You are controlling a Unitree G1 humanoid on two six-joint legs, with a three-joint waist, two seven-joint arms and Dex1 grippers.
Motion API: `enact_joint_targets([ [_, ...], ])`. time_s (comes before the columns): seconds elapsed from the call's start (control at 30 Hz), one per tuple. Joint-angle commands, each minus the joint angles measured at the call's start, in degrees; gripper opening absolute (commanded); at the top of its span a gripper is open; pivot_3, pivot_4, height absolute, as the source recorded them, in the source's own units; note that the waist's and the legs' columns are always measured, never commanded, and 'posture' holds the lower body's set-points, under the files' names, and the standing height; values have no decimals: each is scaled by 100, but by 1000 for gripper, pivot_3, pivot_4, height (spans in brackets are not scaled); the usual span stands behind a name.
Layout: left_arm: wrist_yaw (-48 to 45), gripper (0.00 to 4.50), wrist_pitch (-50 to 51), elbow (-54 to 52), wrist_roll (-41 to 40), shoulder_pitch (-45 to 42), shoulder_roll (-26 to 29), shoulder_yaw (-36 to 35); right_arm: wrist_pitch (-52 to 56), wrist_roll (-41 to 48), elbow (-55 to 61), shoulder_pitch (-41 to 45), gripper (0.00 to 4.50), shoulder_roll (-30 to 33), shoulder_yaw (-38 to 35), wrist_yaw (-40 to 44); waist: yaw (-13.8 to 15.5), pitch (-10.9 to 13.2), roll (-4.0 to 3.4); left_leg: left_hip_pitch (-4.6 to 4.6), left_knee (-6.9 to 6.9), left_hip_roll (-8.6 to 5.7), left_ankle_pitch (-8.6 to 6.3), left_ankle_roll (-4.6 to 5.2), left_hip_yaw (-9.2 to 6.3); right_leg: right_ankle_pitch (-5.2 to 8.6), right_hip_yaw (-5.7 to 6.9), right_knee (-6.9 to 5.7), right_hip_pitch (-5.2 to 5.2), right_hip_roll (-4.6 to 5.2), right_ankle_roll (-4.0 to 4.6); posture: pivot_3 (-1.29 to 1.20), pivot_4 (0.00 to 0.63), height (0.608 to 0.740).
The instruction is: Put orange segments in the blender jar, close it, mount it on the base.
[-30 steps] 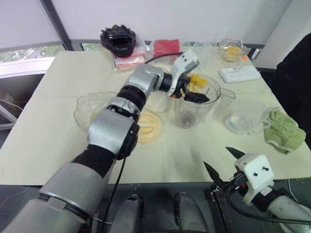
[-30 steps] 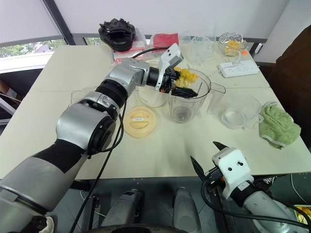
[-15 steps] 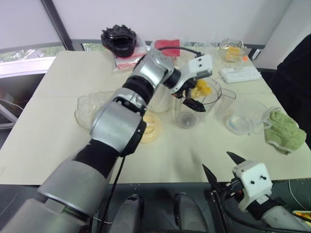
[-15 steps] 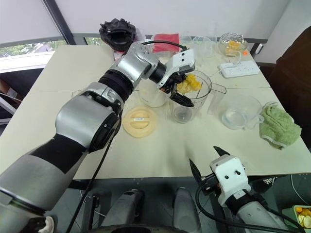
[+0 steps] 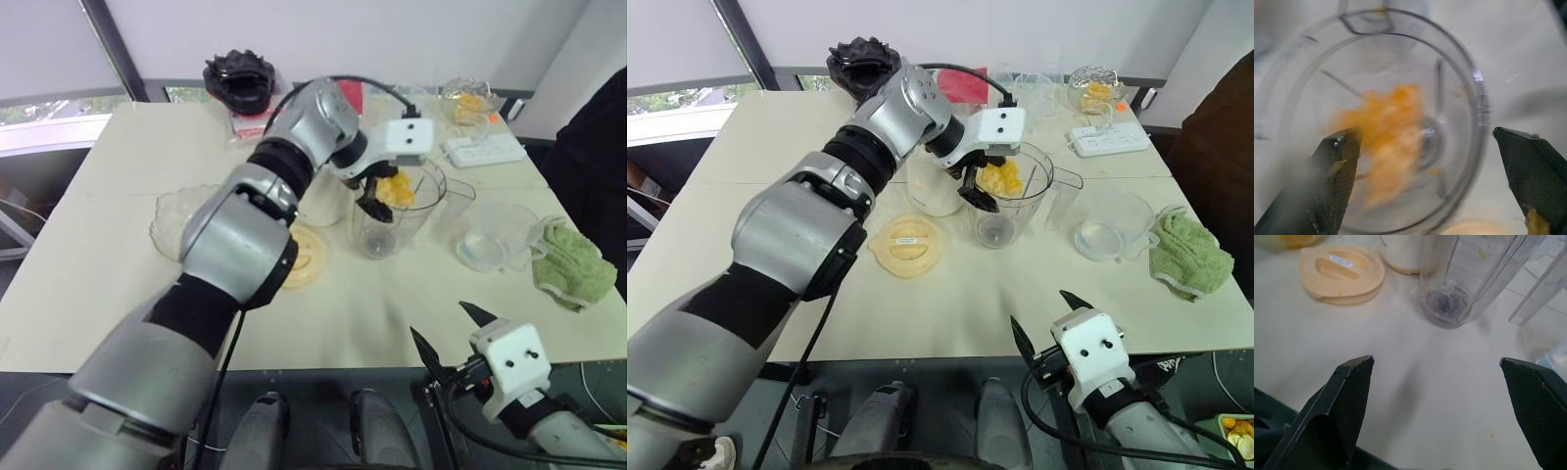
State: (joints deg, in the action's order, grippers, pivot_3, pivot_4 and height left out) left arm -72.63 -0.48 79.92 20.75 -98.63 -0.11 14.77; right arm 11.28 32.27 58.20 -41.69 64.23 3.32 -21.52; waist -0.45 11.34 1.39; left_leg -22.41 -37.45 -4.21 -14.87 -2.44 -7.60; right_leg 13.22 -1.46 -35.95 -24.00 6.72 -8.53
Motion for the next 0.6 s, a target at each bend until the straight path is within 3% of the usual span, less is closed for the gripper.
enact_joint_targets([
  [0.03, 197, 4448, -329, -79, 287, -185, 58, 184, -58, 3, 180, 75, 4299, 10, 129, -127, -3, 0, -1, 0, 0, 0, 0, 0, 0, 0, 0, 0, 0, 0, 0, 0, 150, 740],
  [0.27, 408, 4448, -372, -85, 97, -285, 24, -115, 17, 5, 180, 229, 4299, 26, 300, -240, -5, 0, 0, 0, -2, -1, 0, 0, 1, 0, -1, 0, 1, 0, 1, 0, 150, 740],
  [0.6, -755, 4448, 58, -158, -657, -24, 468, -956, 202, 266, 180, 468, 4299, 101, 224, -64, -22, -1, -2, 4, -2, 0, 0, 1, 0, -5, 0, -6, 1, -1, 8, 0, 150, 740],
])
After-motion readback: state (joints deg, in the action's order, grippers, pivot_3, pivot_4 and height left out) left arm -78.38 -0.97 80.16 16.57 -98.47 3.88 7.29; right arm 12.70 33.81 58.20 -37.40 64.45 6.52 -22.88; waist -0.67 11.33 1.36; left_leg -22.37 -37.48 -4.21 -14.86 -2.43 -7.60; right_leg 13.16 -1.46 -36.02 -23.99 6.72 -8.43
